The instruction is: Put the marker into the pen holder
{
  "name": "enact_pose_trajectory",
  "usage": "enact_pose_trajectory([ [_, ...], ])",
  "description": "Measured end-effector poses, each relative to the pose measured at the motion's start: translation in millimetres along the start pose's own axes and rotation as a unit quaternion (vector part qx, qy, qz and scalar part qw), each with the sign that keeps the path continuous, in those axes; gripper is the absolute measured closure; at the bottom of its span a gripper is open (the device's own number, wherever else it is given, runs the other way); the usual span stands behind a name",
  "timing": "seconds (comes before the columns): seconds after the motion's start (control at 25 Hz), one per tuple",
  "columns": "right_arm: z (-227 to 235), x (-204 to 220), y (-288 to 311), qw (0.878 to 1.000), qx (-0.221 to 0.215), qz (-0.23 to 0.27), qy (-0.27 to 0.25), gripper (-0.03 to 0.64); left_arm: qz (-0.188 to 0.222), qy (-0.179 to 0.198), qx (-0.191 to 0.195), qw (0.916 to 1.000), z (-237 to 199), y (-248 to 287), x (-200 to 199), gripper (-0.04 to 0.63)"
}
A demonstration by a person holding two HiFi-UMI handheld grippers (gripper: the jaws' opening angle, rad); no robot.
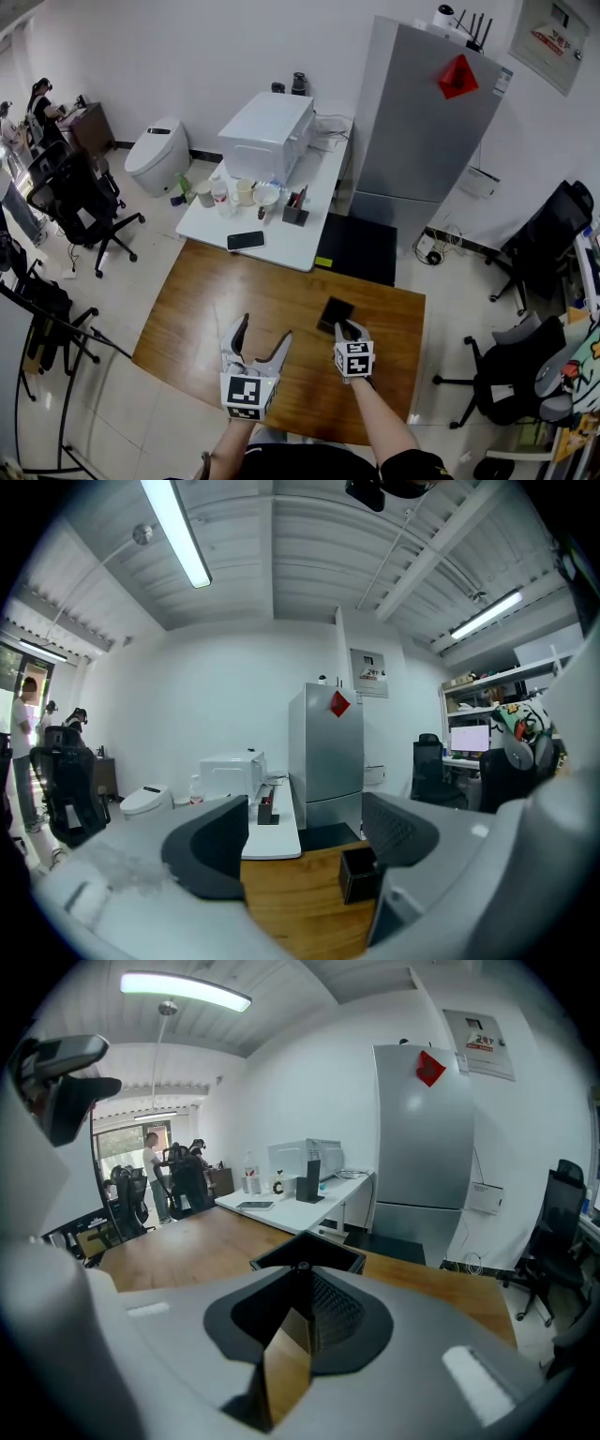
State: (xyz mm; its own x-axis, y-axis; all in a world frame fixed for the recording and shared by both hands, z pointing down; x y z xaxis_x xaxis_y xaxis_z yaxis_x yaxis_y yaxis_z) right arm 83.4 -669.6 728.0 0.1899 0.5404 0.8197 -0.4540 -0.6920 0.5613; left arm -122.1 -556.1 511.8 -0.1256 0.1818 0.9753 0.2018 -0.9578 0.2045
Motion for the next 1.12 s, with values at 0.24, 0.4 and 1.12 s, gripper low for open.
enact_pose_trajectory([
  [0.24,-6.9,4.6,-5.1,0.999,-0.028,-0.019,-0.001,0.400,0.008,-0.001,0.003,1.0000,4.7,-2.6,-8.2,0.215],
  [0.4,-21.3,-18.6,-38.8,0.999,-0.034,0.031,-0.013,0.338,0.015,0.002,0.011,0.9998,6.6,-8.5,-8.6,0.215],
  [1.12,-100.9,-133.4,-285.4,0.937,0.079,0.341,0.023,0.278,0.098,-0.013,0.057,0.9934,-13.0,-73.7,-39.8,0.218],
])
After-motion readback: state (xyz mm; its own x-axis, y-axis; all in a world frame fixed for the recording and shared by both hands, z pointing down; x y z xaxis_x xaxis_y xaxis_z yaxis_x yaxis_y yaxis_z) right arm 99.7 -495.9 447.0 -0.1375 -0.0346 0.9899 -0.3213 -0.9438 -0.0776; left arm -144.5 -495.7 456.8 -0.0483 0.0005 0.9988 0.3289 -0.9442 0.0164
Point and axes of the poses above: the fingertips, and each gripper's own axes: y forward along the fingers, z to its right, x out of its underside, the point moved 5 cm from there along -y, backward along the fingers, and after that the axes turned 3 degrees about y, right-handed, at the moved point
